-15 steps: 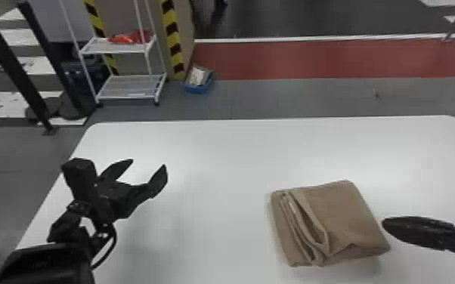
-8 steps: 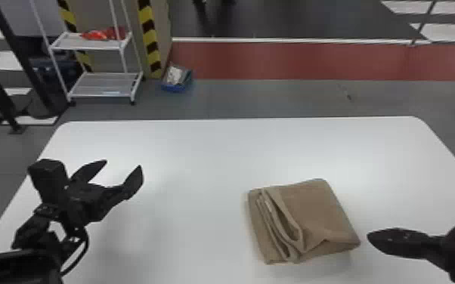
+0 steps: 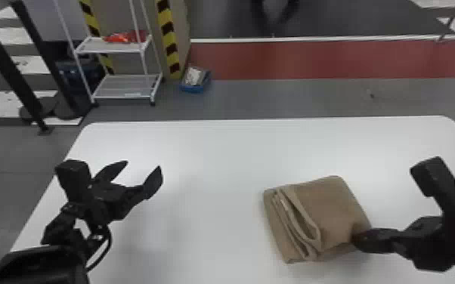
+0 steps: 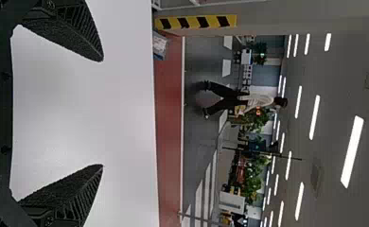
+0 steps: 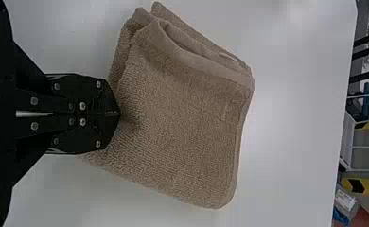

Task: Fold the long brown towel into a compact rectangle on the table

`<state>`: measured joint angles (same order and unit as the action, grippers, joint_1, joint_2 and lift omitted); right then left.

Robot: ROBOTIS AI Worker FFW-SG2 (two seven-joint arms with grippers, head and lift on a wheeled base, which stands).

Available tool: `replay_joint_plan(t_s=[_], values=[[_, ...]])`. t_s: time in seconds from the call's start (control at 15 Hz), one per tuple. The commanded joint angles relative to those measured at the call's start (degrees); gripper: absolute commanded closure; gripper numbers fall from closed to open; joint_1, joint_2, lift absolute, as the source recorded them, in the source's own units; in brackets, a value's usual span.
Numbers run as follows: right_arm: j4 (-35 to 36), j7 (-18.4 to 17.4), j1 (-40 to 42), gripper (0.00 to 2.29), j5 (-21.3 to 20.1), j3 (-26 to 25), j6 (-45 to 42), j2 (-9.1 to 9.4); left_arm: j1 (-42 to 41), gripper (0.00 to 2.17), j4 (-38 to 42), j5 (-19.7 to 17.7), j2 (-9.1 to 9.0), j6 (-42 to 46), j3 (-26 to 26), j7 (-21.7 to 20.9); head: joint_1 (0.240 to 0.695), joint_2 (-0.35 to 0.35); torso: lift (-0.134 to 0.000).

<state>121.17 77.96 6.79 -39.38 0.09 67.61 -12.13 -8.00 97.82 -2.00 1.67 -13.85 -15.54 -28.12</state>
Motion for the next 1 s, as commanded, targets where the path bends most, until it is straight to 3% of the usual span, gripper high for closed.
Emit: replay_joint_plan(t_s=[0.0,0.27,0.6,0.93], values=[[-1.73,0.36,-3.09,2.19,0.0,-0.01,1.08,1.76,0.09,0.08,-0.26,-0.02,0.0,0.17,-0.02,0.0,0.695,0.081,-0.124],[-3.58,0.36,-8.19,2.19,2.11,-1.15,4.95,3.34,0.09,0.08,-0.44,-0.11,0.0,0.17,-0.11,-0.09,0.695,0.093,-0.124],[-11.05,0.36,-13.99,2.19,1.85,-0.8,6.0,3.78,0.09,0.08,-0.35,-0.11,0.09,0.17,-0.2,-0.09,0.695,0.093,-0.124],[-9.02,0.36,-13.38,2.19,1.49,-1.33,4.95,3.08,0.35,0.08,-0.35,-0.02,0.18,0.0,-0.55,-0.09,0.695,0.091,-0.124]])
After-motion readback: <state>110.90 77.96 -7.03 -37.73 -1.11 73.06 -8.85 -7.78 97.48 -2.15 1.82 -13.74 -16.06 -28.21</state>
